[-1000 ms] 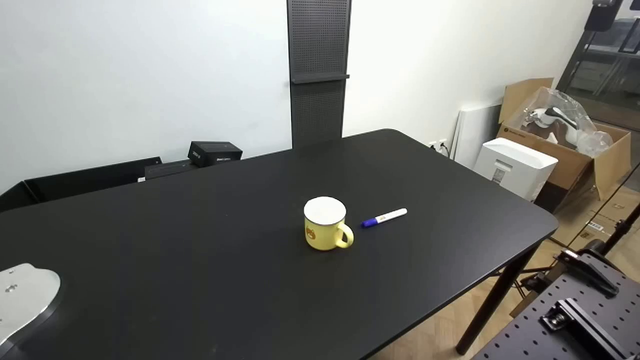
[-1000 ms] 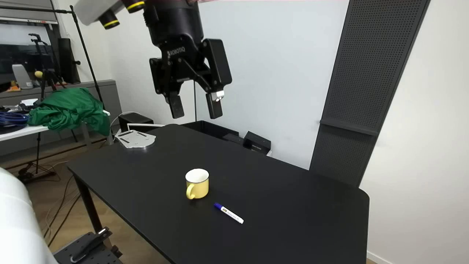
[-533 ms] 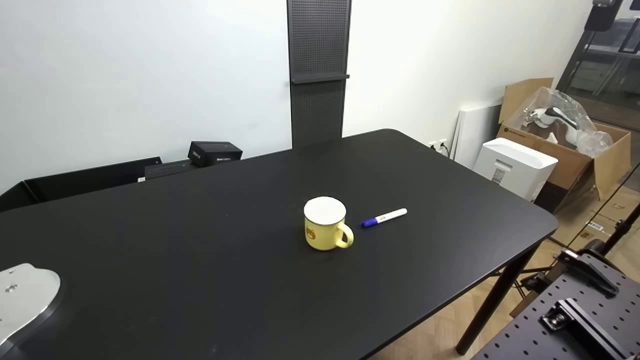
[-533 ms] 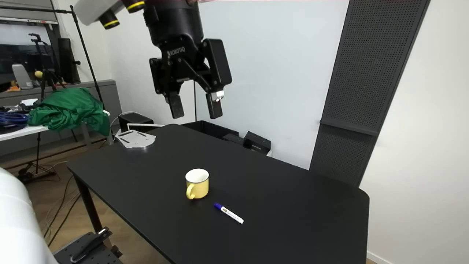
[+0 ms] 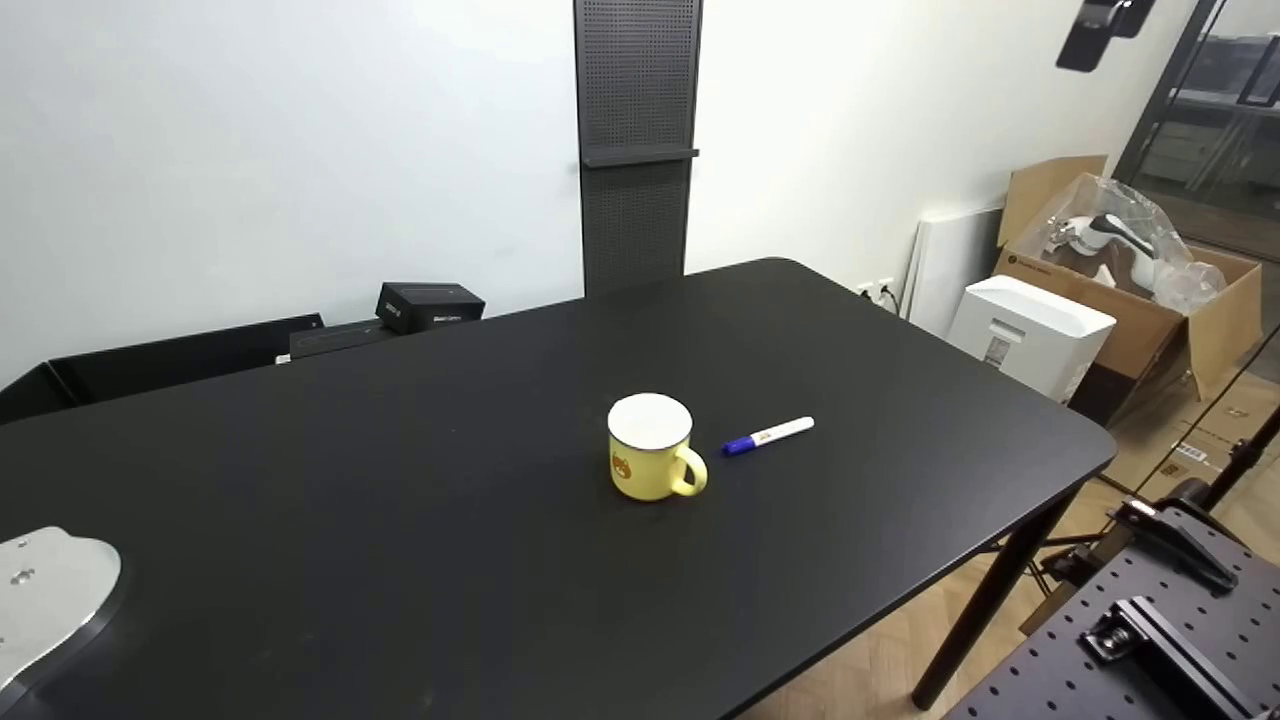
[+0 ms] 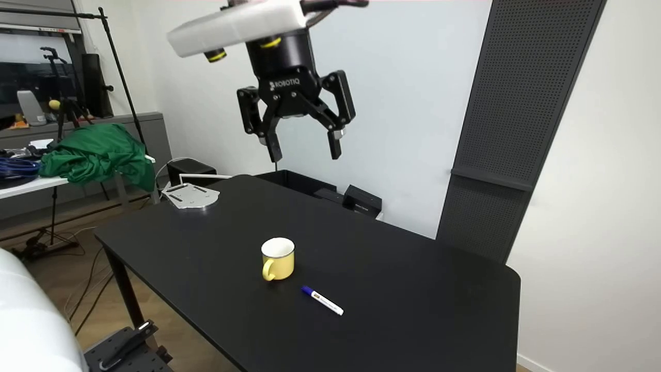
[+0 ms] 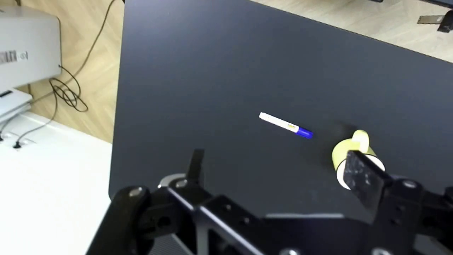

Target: Put the marker in the cup

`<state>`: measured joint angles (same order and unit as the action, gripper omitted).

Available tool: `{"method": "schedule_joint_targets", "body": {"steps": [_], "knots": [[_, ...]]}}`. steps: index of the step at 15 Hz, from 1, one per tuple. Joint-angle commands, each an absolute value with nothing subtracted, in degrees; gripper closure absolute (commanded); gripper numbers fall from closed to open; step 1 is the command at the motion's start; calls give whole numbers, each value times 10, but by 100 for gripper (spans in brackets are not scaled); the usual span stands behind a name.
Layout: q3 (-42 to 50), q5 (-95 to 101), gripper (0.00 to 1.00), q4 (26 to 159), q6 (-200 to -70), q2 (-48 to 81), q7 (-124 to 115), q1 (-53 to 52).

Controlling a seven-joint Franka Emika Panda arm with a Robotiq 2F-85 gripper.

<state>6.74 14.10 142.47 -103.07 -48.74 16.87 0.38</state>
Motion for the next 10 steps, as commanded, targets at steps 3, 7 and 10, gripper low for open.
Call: {"method": "schedule_joint_targets", "body": {"steps": [3, 7, 10], "knots": [[139, 138, 0, 1399, -1127, -374, 343, -49], [154, 107, 0, 1397, -1190, -306, 470, -74], [131, 103, 0, 1417, -1198, -314, 460, -47]]}}
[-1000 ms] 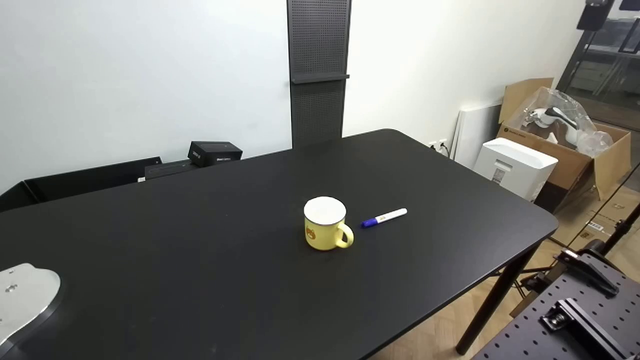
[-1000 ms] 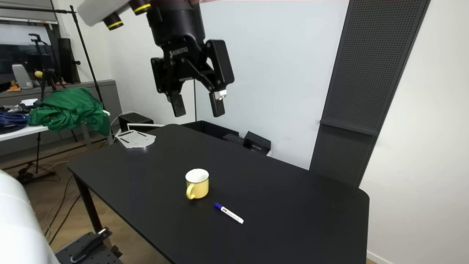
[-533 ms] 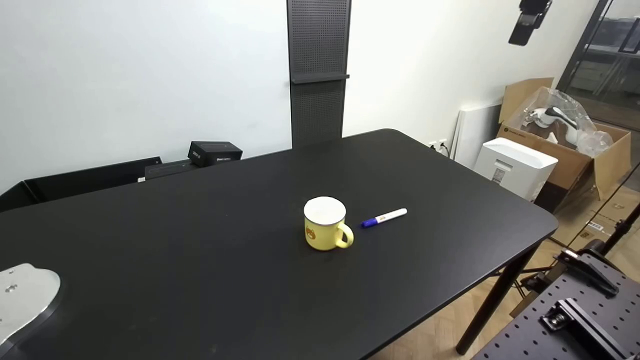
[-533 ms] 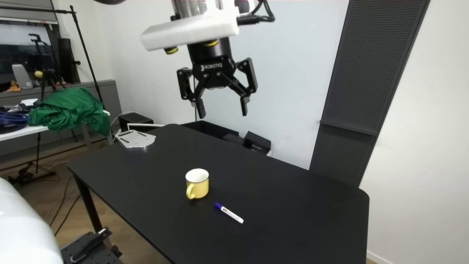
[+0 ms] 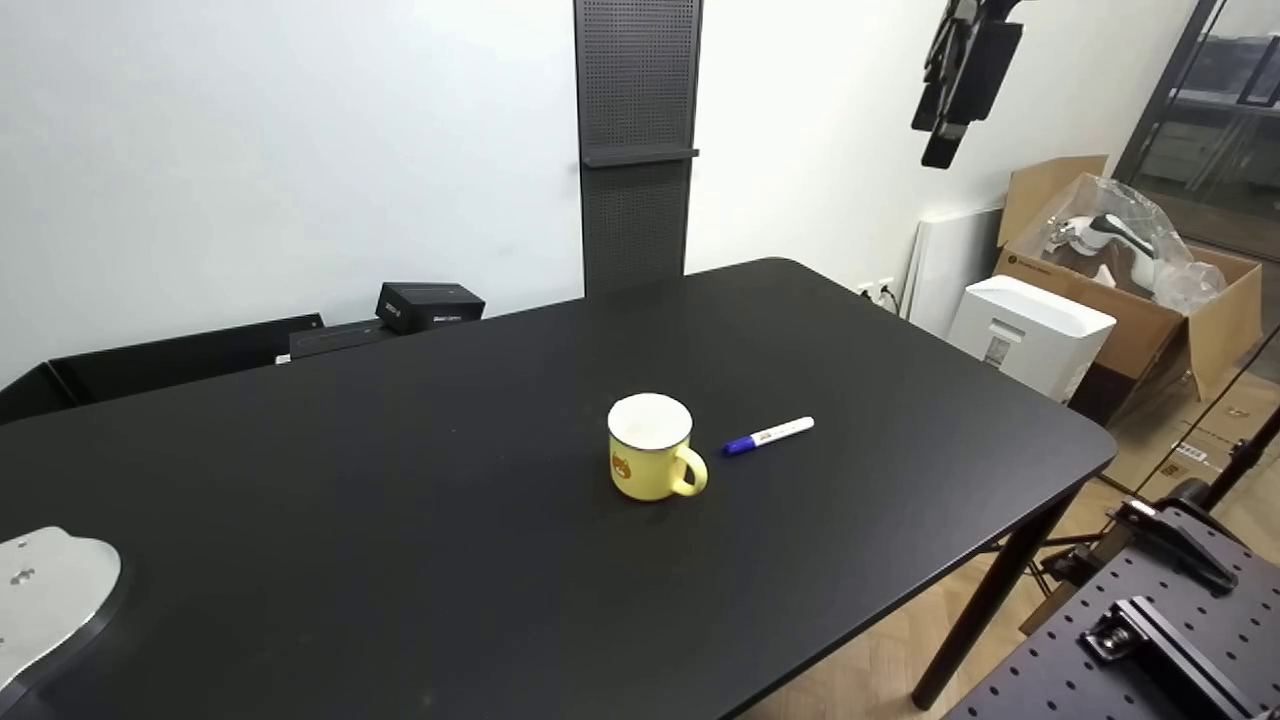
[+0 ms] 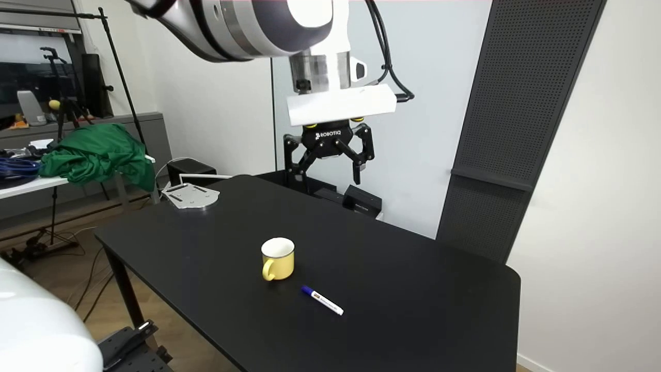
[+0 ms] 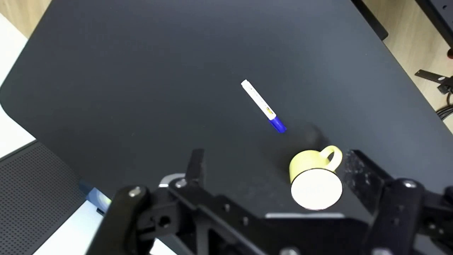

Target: Put the marker in the cup

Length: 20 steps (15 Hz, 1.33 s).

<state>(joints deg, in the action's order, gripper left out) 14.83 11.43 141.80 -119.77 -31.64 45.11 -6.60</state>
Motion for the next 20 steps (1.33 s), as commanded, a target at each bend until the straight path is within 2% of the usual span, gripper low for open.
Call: {"method": "schedule_joint_targets", "body": {"steps": [1, 7, 13, 14, 20], "knots": [[131, 102, 0, 1416, -1199, -308, 464, -48], [139, 80, 0, 1436, -1204, -281, 618, -75], [126, 44, 0, 1428, -1190, -194, 812, -73], [116, 40, 0, 1443, -1202, -226, 779, -54], [90, 71, 0, 1449, -1240, -191, 791, -42]]}}
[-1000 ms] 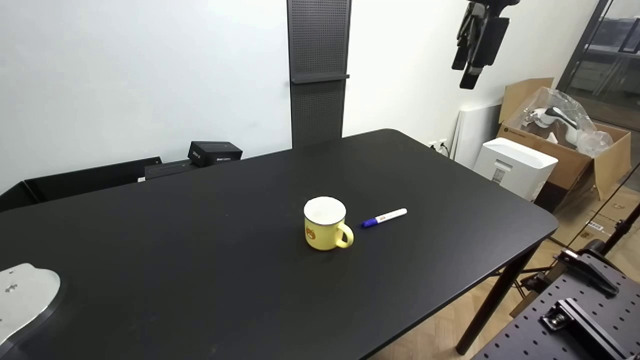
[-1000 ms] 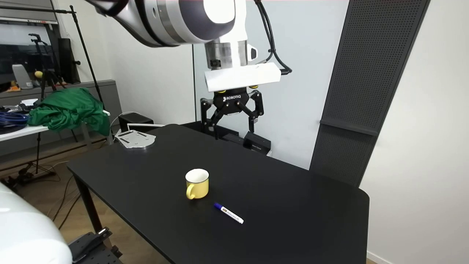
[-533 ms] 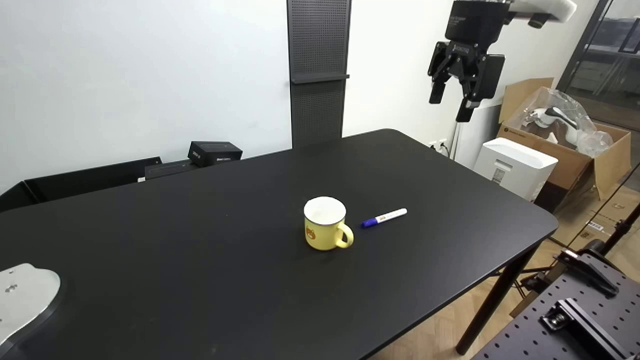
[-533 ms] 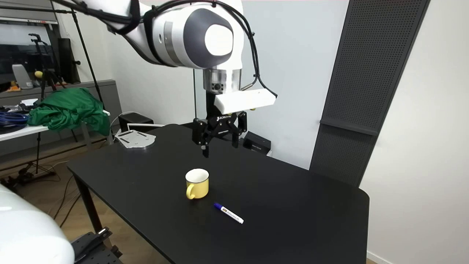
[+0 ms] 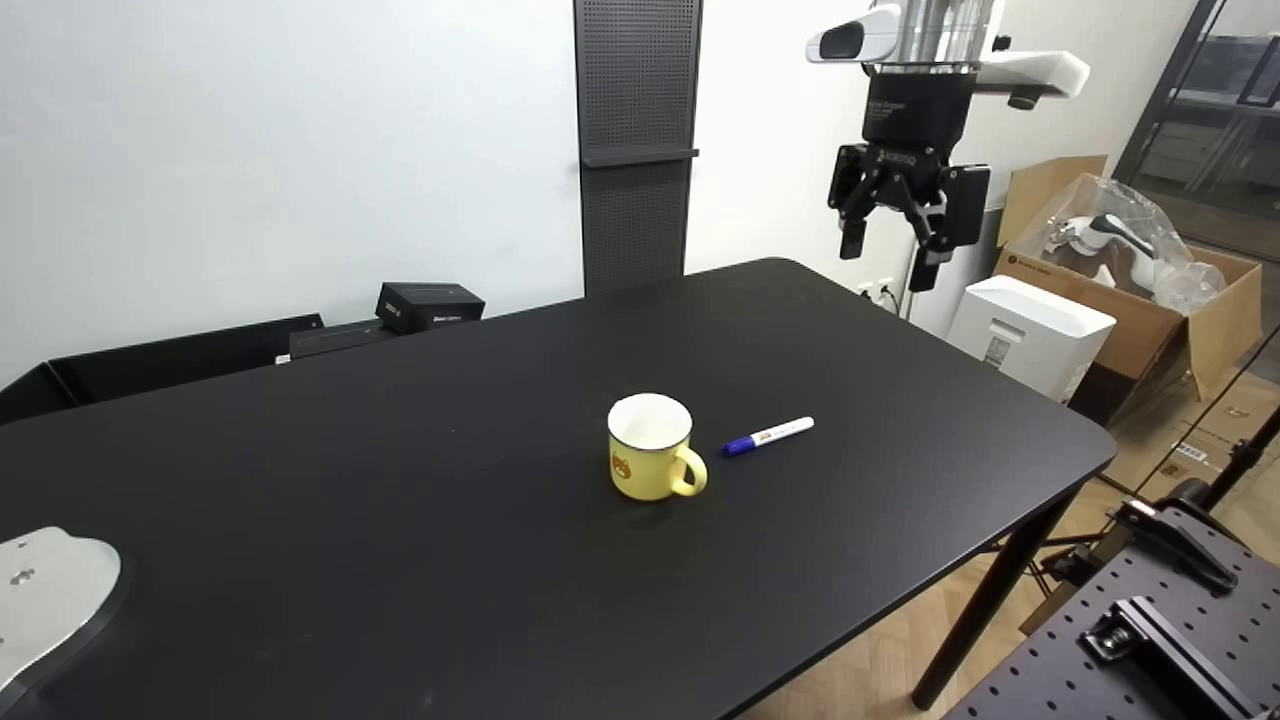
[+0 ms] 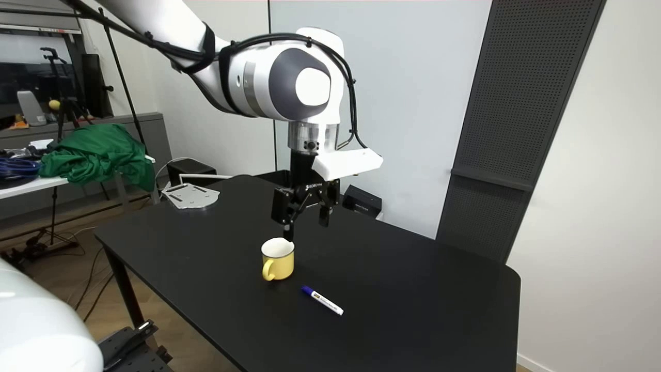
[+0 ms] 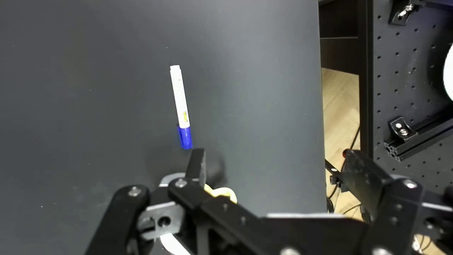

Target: Put the marker in the cup

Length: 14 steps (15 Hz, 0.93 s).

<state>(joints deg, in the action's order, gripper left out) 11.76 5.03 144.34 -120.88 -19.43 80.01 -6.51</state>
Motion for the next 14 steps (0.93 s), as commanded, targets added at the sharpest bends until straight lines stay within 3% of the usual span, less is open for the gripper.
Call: {"method": "schedule_joint_targets", "body": {"steps": [1, 14], "knots": [[87, 76, 0, 1455, -1264, -184, 795, -39], [56, -15, 0, 1506, -1677, 32, 834, -20]]}}
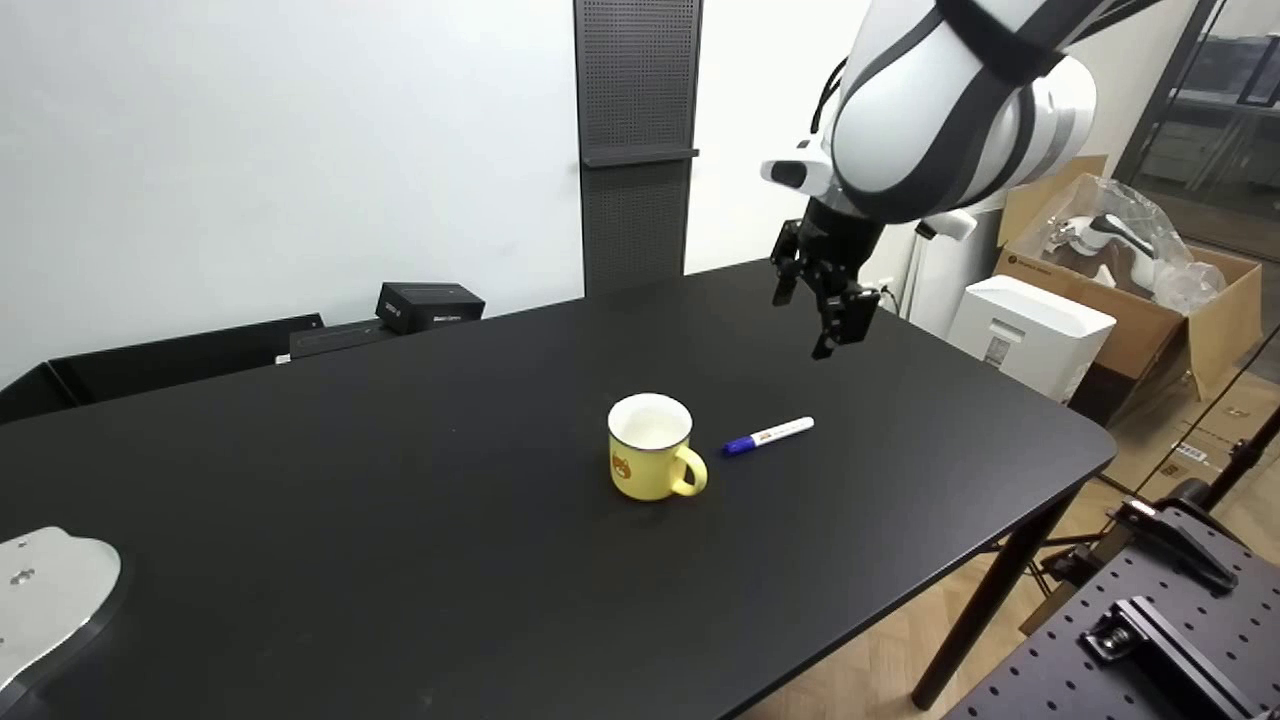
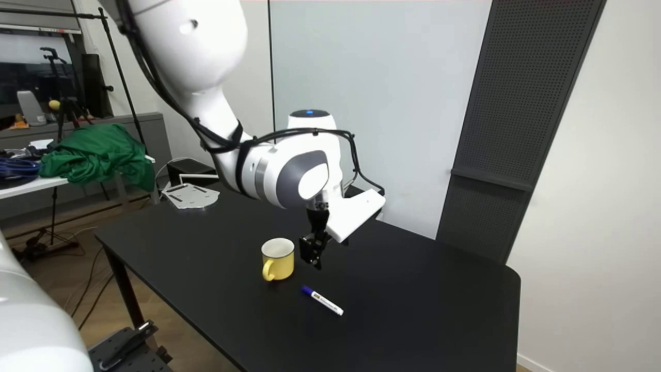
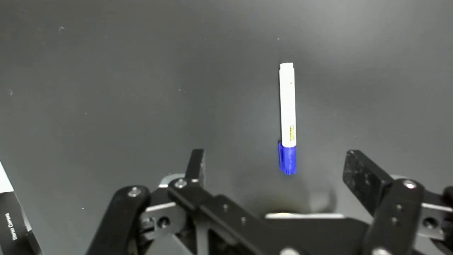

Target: Put the marker in the cup

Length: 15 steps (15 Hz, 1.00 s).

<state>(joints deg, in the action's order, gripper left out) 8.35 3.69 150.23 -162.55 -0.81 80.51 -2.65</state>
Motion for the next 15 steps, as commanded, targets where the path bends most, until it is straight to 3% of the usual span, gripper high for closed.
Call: {"method": "schedule_joint_targets", "body": {"steps": [1, 6, 15], "knots": [[41, -36, 0, 1507, -1673, 42, 847, -14], [-21, -116, 0, 1497, -1635, 86, 913, 34], [-14, -52, 0, 1457, -1640, 178, 889, 84]]}}
